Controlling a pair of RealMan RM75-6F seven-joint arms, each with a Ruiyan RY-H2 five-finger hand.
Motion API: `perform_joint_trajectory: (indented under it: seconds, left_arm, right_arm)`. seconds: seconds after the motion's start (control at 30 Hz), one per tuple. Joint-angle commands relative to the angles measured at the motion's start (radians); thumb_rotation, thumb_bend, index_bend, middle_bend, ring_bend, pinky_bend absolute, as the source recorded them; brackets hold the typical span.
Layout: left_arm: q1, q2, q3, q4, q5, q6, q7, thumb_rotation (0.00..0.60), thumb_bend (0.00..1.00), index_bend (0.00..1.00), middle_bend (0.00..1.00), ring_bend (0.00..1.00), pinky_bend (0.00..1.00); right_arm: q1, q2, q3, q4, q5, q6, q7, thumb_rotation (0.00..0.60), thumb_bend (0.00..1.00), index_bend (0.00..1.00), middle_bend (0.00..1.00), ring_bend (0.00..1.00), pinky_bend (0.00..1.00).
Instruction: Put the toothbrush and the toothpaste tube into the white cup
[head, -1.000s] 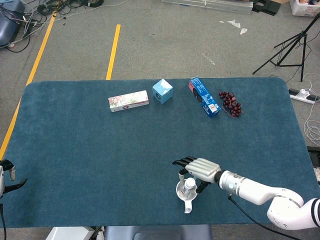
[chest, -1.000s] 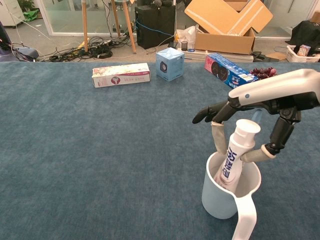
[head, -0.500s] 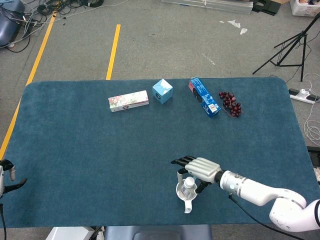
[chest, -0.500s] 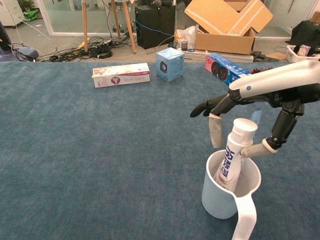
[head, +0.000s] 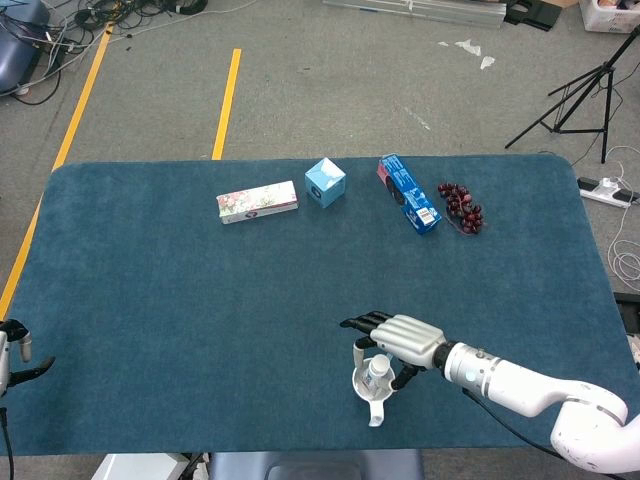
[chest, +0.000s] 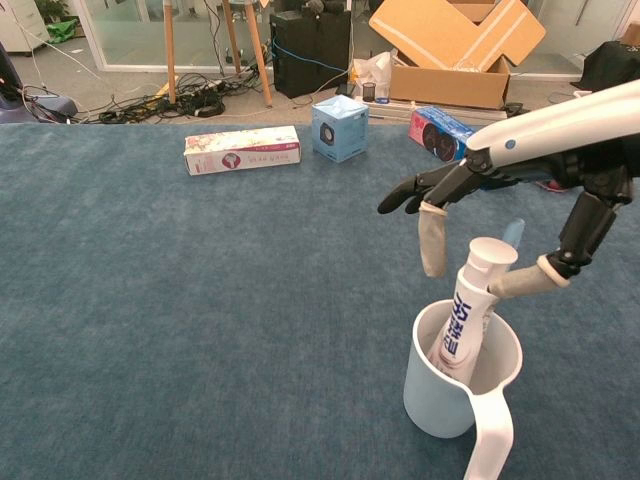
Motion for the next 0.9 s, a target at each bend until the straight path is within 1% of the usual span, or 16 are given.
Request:
perform_joint_trajectory:
  seconds: [0.03,0.3,0.33,0.4,0.5,0.67,0.77,0.83,0.9]
  left_arm:
    - [0.000,0.000,0.000,0.000,0.001,0.001,-0.001,0.600,0.00,0.79,0.51,0.38,0.37]
    - [0.001,0.001,0.000,-0.002,0.004,0.004,-0.002,0.600,0.00,0.79,0.51,0.38,0.37]
    - [0.001,0.001,0.001,-0.003,0.005,0.004,-0.002,0.600,0.00,0.79,0.51,0.38,0.37]
    - [0.001,0.001,0.002,-0.004,0.007,0.004,-0.001,0.600,0.00,0.79,0.51,0.38,0.37]
    - [0.000,0.000,0.003,-0.005,0.010,0.004,0.003,0.600,0.00,0.79,0.51,0.38,0.37]
    - [-0.002,0.000,0.007,-0.011,0.016,0.003,0.010,0.600,0.00,0.79,0.51,0.38,0.37]
    - [-0.002,0.001,0.008,-0.015,0.019,0.004,0.015,0.600,0.00,0.79,0.51,0.38,0.37]
    - [-0.003,0.001,0.011,-0.018,0.024,0.004,0.018,0.600,0.00,0.79,0.51,0.38,0.37]
    - [-0.004,0.000,0.013,-0.020,0.028,0.002,0.019,0.600,0.00,0.79,0.51,0.38,0.37]
  right_arm:
    - [0.001,0.016,0.001,-0.010,-0.016,0.012,0.019,0.600,0.23,0.43,0.05,0.00,0.05]
    - [-0.016,0.079,0.004,-0.037,-0.057,0.078,0.042,0.600,0.23,0.43,0.05,0.00,0.05]
    - [-0.023,0.088,0.005,-0.040,-0.059,0.090,0.032,0.600,0.23,0.43,0.05,0.00,0.05]
    - [-0.044,0.111,0.009,-0.043,-0.051,0.122,-0.031,0.600,0.22,0.42,0.05,0.00,0.05]
    - [-0.090,0.138,0.018,-0.059,-0.004,0.172,-0.184,0.600,0.18,0.40,0.05,0.00,0.05]
    - [-0.191,0.145,0.024,-0.089,0.109,0.306,-0.454,0.600,0.18,0.39,0.05,0.00,0.05]
    - [-0.262,0.133,0.015,-0.100,0.184,0.412,-0.653,0.600,0.18,0.38,0.05,0.00,0.05]
    - [-0.317,0.107,-0.001,-0.109,0.243,0.492,-0.824,0.600,0.18,0.38,0.05,0.00,0.05]
    - [-0.350,0.087,-0.016,-0.113,0.280,0.537,-0.925,0.600,0.18,0.38,0.05,0.00,0.05]
